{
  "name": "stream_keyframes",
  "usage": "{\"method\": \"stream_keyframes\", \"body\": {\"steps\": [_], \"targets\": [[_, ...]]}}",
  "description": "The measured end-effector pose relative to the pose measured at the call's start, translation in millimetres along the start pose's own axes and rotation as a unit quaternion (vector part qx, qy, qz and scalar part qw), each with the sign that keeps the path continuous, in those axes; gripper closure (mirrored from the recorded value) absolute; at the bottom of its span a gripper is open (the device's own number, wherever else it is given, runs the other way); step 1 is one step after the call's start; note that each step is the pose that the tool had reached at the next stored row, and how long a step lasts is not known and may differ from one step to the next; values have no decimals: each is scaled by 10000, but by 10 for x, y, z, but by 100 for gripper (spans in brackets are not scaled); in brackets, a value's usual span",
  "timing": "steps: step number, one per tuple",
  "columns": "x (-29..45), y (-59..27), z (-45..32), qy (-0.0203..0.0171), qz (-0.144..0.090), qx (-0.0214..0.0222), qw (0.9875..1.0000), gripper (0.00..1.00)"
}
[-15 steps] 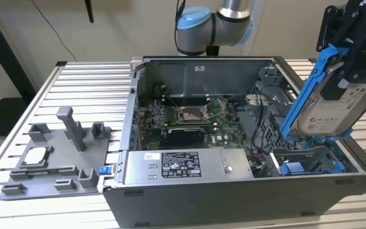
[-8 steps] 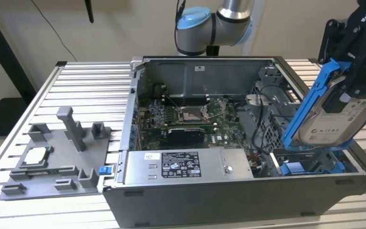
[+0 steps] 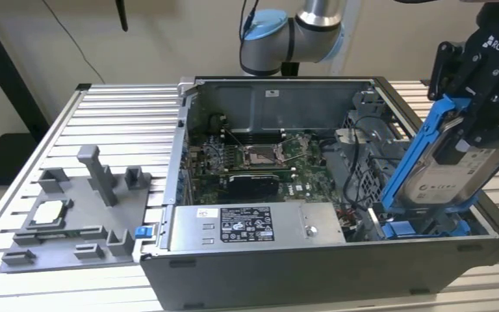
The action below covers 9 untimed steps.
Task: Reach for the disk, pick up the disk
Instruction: 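Pick up the disk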
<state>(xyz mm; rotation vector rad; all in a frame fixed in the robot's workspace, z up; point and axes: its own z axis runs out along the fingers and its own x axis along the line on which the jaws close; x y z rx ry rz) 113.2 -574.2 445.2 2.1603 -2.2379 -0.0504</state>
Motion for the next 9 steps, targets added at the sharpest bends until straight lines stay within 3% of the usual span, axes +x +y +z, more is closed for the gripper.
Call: {"method": "stream_keyframes", "body": {"steps": [9], "targets": [[0,-1,20,1,-4,0,10000,100]]}}
